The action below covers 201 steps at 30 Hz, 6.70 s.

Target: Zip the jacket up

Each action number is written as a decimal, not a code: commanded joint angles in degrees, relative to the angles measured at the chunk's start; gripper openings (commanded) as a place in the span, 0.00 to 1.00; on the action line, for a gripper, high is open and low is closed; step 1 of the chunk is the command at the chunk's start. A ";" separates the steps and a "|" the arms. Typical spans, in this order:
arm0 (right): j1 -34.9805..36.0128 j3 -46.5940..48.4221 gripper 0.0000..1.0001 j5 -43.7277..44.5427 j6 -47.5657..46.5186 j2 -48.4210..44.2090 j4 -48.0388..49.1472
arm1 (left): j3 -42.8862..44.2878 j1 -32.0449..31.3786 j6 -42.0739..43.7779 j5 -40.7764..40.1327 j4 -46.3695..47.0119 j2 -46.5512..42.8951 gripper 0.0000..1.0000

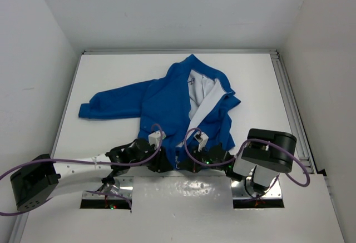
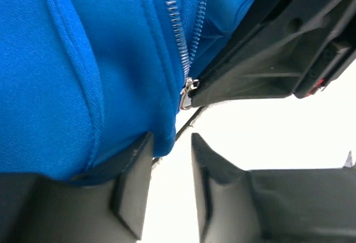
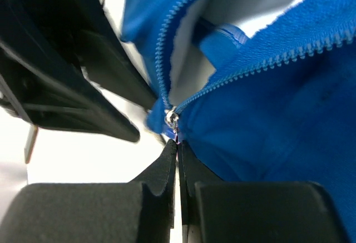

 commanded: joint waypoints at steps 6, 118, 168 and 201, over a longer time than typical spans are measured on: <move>0.35 -0.99 0.00 0.81 1.81 -3.19 19.92 | -1.30 -0.66 -1.23 1.02 5.82 0.76 0.43; -5.18 66.42 0.29 -24.95 -55.05 7.26 -102.42 | 4.85 -2.78 -21.28 -41.35 -34.35 -21.03 0.40; -4.48 40.86 0.00 -22.40 -44.69 -8.63 -74.40 | 3.97 2.15 -9.24 -26.93 -21.87 -19.71 0.29; -4.66 14.22 0.00 15.31 -8.03 -26.31 -30.44 | 8.19 -8.13 4.66 -19.11 0.89 -0.55 0.54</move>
